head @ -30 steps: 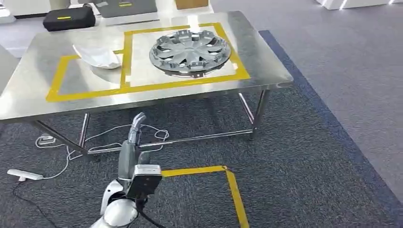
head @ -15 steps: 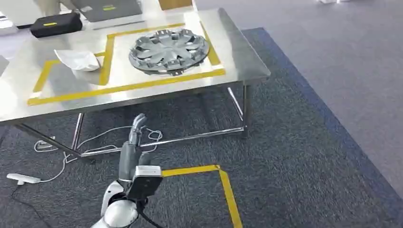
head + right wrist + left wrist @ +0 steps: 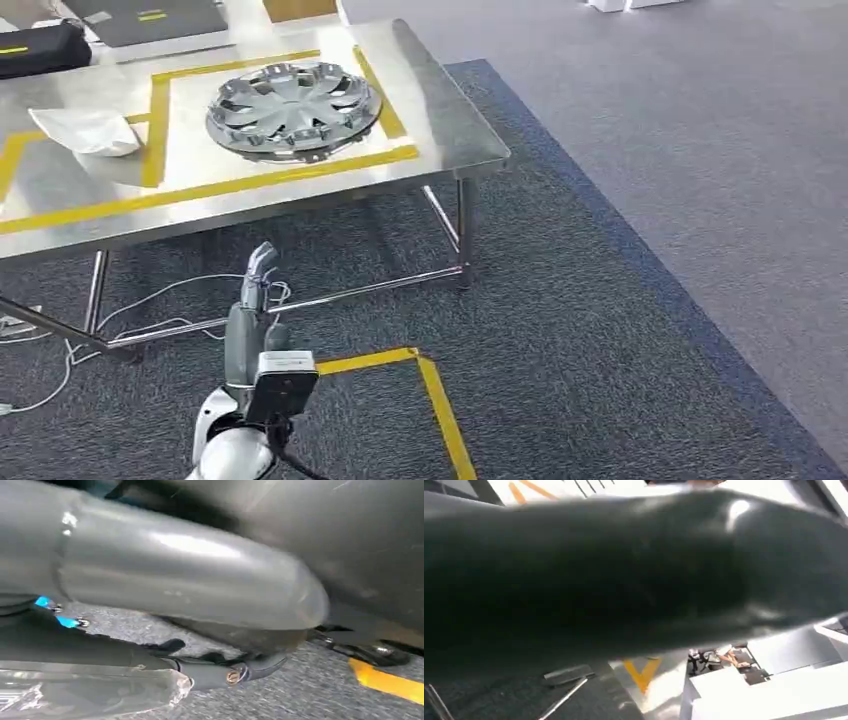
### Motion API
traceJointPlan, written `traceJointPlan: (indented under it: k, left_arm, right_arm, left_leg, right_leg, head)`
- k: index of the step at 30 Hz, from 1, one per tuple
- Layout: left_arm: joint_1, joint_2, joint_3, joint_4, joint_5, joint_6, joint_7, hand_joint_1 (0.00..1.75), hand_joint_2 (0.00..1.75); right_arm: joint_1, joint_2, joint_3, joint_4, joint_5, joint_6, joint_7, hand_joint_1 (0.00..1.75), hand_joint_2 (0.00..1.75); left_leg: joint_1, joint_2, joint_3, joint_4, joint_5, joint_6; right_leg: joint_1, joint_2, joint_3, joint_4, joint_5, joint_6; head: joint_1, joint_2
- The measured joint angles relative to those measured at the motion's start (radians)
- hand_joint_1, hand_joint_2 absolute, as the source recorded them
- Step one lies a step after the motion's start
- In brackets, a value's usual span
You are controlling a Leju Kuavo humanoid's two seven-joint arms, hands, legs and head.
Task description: Take the parts from the cabinet and place them on the table.
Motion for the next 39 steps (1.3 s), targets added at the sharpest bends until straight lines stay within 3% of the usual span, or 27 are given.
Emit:
traceJointPlan:
  k: [2, 3, 4, 5, 7, 8, 9, 10, 11, 14, 16, 18, 20, 21, 22, 24, 25, 26, 29, 31, 32, 33, 35, 36, 37, 38, 39]
  left_arm:
    - [0.001, 0.000, 0.001, 0.000, 0.000, 0.002, -0.002, 0.00, 0.00]
    - [0.008, 0.000, 0.002, 0.000, -0.001, 0.002, -0.002, 0.00, 0.00]
    - [0.012, 0.002, 0.003, 0.000, -0.001, 0.004, -0.002, 0.00, 0.00]
    - [0.015, 0.002, 0.003, 0.000, -0.002, 0.004, -0.002, 0.00, 0.00]
    - [0.019, 0.005, 0.005, 0.000, -0.004, 0.006, -0.005, 0.00, 0.00]
    - [0.019, 0.005, 0.005, 0.000, -0.005, 0.007, -0.005, 0.00, 0.00]
    - [0.019, 0.005, 0.006, 0.000, -0.007, 0.007, -0.007, 0.00, 0.00]
    - [0.020, 0.005, 0.006, 0.000, -0.010, 0.008, -0.008, 0.00, 0.00]
    - [0.020, 0.005, 0.006, 0.000, -0.011, 0.008, -0.008, 0.00, 0.00]
    - [0.023, 0.005, 0.007, 0.000, -0.011, 0.009, -0.011, 0.00, 0.00]
    - [0.024, 0.006, 0.008, -0.001, -0.012, 0.010, -0.012, 0.00, 0.00]
    - [0.025, 0.008, 0.008, -0.001, -0.012, 0.010, -0.013, 0.00, 0.00]
    - [0.030, 0.011, 0.009, -0.001, -0.012, 0.010, -0.013, 0.00, 0.00]
    - [0.031, 0.013, 0.009, -0.001, -0.012, 0.010, -0.013, 0.00, 0.00]
    - [0.032, 0.013, 0.010, -0.001, -0.012, 0.010, -0.013, 0.00, 0.00]
    - [0.031, 0.013, 0.010, -0.001, -0.012, 0.010, -0.013, 0.00, 0.00]
    - [0.031, 0.013, 0.010, -0.001, -0.012, 0.010, -0.013, 0.00, 0.00]
    - [0.032, 0.013, 0.010, -0.002, -0.013, 0.010, -0.013, 0.00, 0.00]
    - [0.033, 0.013, 0.011, -0.002, -0.012, 0.011, -0.013, 0.00, 0.00]
    - [0.034, 0.012, 0.011, -0.002, -0.013, 0.011, -0.014, 0.00, 0.00]
    - [0.033, 0.011, 0.011, -0.003, -0.013, 0.011, -0.014, 0.00, 0.00]
    - [0.033, 0.009, 0.011, -0.004, -0.013, 0.011, -0.014, 0.00, 0.00]
    - [0.035, 0.010, 0.011, -0.004, -0.013, 0.011, -0.014, 0.00, 0.00]
    - [0.036, 0.010, 0.011, -0.004, -0.013, 0.011, -0.014, 0.00, 0.00]
    - [0.037, 0.010, 0.011, -0.004, -0.013, 0.011, -0.014, 0.00, 0.00]
    - [0.038, 0.010, 0.011, -0.004, -0.013, 0.011, -0.014, 0.00, 0.00]
    - [0.038, 0.010, 0.011, -0.004, -0.013, 0.011, -0.014, 0.00, 0.00]
  right_arm:
    - [0.001, -0.005, 0.000, 0.000, 0.002, -0.002, -0.002, 0.00, 0.00]
    - [0.000, -0.011, 0.000, 0.000, 0.006, -0.005, -0.005, 0.00, 0.00]
    - [0.001, -0.015, 0.000, 0.000, 0.010, -0.005, -0.008, 0.00, 0.00]
    - [0.002, -0.017, 0.000, 0.000, 0.011, -0.005, -0.010, 0.00, 0.00]
    - [0.005, -0.021, 0.001, 0.001, 0.013, -0.005, -0.012, 0.00, 0.00]
    - [0.005, -0.024, 0.002, 0.001, 0.013, -0.006, -0.013, 0.00, 0.00]
    - [0.004, -0.026, 0.004, 0.001, 0.013, -0.006, -0.014, 0.00, 0.00]
    - [0.002, -0.027, 0.005, 0.001, 0.013, -0.006, -0.016, 0.00, 0.00]
    - [0.003, -0.027, 0.005, 0.001, 0.013, -0.008, -0.018, 0.00, 0.00]
    - [0.004, -0.028, 0.006, 0.001, 0.014, -0.011, -0.018, 0.00, 0.00]
    - [0.003, -0.028, 0.006, 0.001, 0.015, -0.011, -0.020, 0.00, 0.00]
    - [0.004, -0.028, 0.007, 0.001, 0.018, -0.014, -0.023, 0.00, 0.00]
    - [0.009, -0.029, 0.007, 0.001, 0.018, -0.016, -0.023, 0.00, 0.00]
    - [0.009, -0.030, 0.007, 0.001, 0.018, -0.018, -0.023, 0.00, 0.00]
    - [0.009, -0.031, 0.007, 0.001, 0.018, -0.017, -0.023, 0.00, 0.00]
    - [0.008, -0.031, 0.007, 0.001, 0.018, -0.017, -0.024, 0.00, 0.00]
    - [0.008, -0.031, 0.007, 0.001, 0.018, -0.017, -0.024, 0.00, 0.00]
    - [0.006, -0.034, 0.007, 0.001, 0.018, -0.018, -0.025, 0.00, 0.00]
    - [0.007, -0.034, 0.007, 0.001, 0.018, -0.018, -0.026, 0.00, 0.00]
    - [0.005, -0.034, 0.007, 0.001, 0.018, -0.020, -0.027, 0.00, 0.00]
    - [0.005, -0.034, 0.007, 0.001, 0.018, -0.021, -0.027, 0.00, 0.00]
    - [0.004, -0.034, 0.007, 0.001, 0.018, -0.022, -0.027, 0.00, 0.00]
    - [0.005, -0.034, 0.007, 0.001, 0.018, -0.025, -0.029, 0.00, 0.00]
    - [0.006, -0.034, 0.007, 0.001, 0.018, -0.025, -0.029, 0.00, 0.00]
    - [0.006, -0.034, 0.007, 0.001, 0.018, -0.025, -0.030, 0.00, 0.00]
    - [0.006, -0.034, 0.007, 0.001, 0.018, -0.026, -0.030, 0.00, 0.00]
    - [0.005, -0.034, 0.007, 0.001, 0.018, -0.026, -0.030, 0.00, 0.00]
  left_leg:
    - [0.009, 0.001, -0.002, -0.003, 0.001, -0.001]
    - [0.012, 0.008, -0.004, -0.003, 0.001, -0.001]
    - [0.014, 0.013, -0.007, -0.003, 0.001, -0.001]
    - [0.016, 0.015, -0.009, -0.002, 0.001, -0.001]
    - [0.020, 0.017, -0.011, -0.002, 0.003, -0.004]
    - [0.022, 0.017, -0.011, -0.002, 0.004, -0.006]
    - [0.024, 0.017, -0.010, -0.001, 0.005, -0.008]
    - [0.023, 0.018, -0.011, 0.000, 0.008, -0.013]
    - [0.025, 0.017, -0.013, 0.004, 0.007, -0.015]
    - [0.029, 0.017, -0.014, 0.004, 0.014, -0.026]
    - [0.035, 0.016, -0.028, 0.038, -0.031, -0.051]
    - [0.061, 0.016, -0.081, 0.182, -0.120, -0.073]
    - [0.083, 0.017, -0.126, 0.305, -0.164, -0.090]
    - [0.093, 0.017, -0.119, 0.301, -0.153, -0.098]
    - [0.103, 0.017, -0.092, 0.258, -0.121, -0.106]
    - [0.121, 0.018, 0.006, 0.081, -0.037, -0.120]
    - [0.124, 0.016, 0.036, 0.025, -0.041, -0.130]
    - [0.113, 0.014, 0.042, 0.009, -0.043, -0.126]
    - [0.107, 0.016, 0.035, 0.008, -0.046, -0.106]
    - [0.104, 0.017, 0.035, -0.001, -0.039, -0.083]
    - [0.104, 0.019, 0.036, -0.003, -0.037, -0.074]
    - [0.102, 0.020, 0.034, -0.003, -0.036, -0.064]
    - [0.095, 0.022, 0.029, -0.003, -0.033, -0.055]
    - [0.089, 0.022, 0.026, -0.003, -0.031, -0.052]
    - [0.084, 0.022, 0.025, -0.003, -0.029, -0.049]
    - [0.080, 0.022, 0.025, -0.003, -0.029, -0.048]
    - [0.076, 0.021, 0.026, -0.003, -0.028, -0.048]
  right_leg:
    - [0.012, -0.021, -0.029, 0.065, -0.048, 0.003]
    - [0.013, -0.028, -0.065, 0.146, -0.097, 0.010]
    - [0.013, -0.033, -0.091, 0.201, -0.124, 0.017]
    - [0.013, -0.036, -0.099, 0.222, -0.127, 0.022]
    - [0.013, -0.039, -0.053, 0.144, -0.069, 0.030]
    - [0.013, -0.042, 0.004, 0.047, -0.023, 0.032]
    - [0.013, -0.045, 0.056, -0.048, 0.003, 0.029]
    - [0.019, -0.044, 0.061, -0.064, -0.006, 0.012]
    - [0.022, -0.042, 0.065, -0.079, 0.007, -0.006]
    - [0.025, -0.043, 0.066, -0.089, 0.019, -0.032]
    - [0.018, -0.046, 0.077, -0.099, 0.032, -0.050]
    - [0.016, -0.046, 0.071, -0.099, 0.038, -0.052]
    - [0.012, -0.048, 0.067, -0.099, 0.041, -0.048]
    - [0.010, -0.048, 0.066, -0.099, 0.042, -0.046]
    - [0.006, -0.047, 0.066, -0.099, 0.042, -0.044]
    - [-0.003, -0.044, 0.069, -0.098, 0.042, -0.033]
    - [-0.004, -0.044, 0.069, -0.099, 0.041, -0.025]
    - [-0.002, -0.040, 0.064, -0.095, 0.041, -0.015]
    - [-0.005, -0.041, 0.059, -0.097, 0.045, -0.004]
    - [-0.013, -0.042, 0.060, -0.102, 0.044, 0.014]
    - [-0.015, -0.044, 0.044, -0.081, 0.025, 0.012]
    - [-0.011, -0.045, 0.022, -0.030, -0.008, 0.009]
    - [-0.006, -0.044, -0.054, 0.137, -0.085, 0.006]
    - [-0.004, -0.044, -0.087, 0.204, -0.105, 0.004]
    - [0.000, -0.044, -0.096, 0.220, -0.098, -0.001]
    - [0.005, -0.044, -0.080, 0.189, -0.071, -0.007]
    - [0.011, -0.045, -0.038, 0.111, -0.027, -0.016]
  head:
    - [0.004, 0.000]
    - [0.004, 0.000]
    - [0.004, 0.000]
    - [0.005, 0.000]
    - [0.005, 0.000]
    - [0.005, 0.000]
    - [0.005, 0.000]
    - [0.004, 0.000]
    - [0.003, 0.000]
    - [0.005, 0.000]
    - [0.002, 0.000]
    - [0.002, 0.000]
    - [0.003, 0.000]
    - [0.002, 0.000]
    - [0.002, 0.000]
    - [0.002, 0.000]
    - [0.002, 0.000]
    - [-0.002, 0.000]
    - [0.004, 0.000]
    - [0.003, 0.000]
    - [0.005, 0.000]
    - [0.009, 0.000]
    - [0.015, 0.000]
    - [0.016, 0.000]
    - [0.015, 0.000]
    - [0.015, 0.000]
    - [0.016, 0.000]
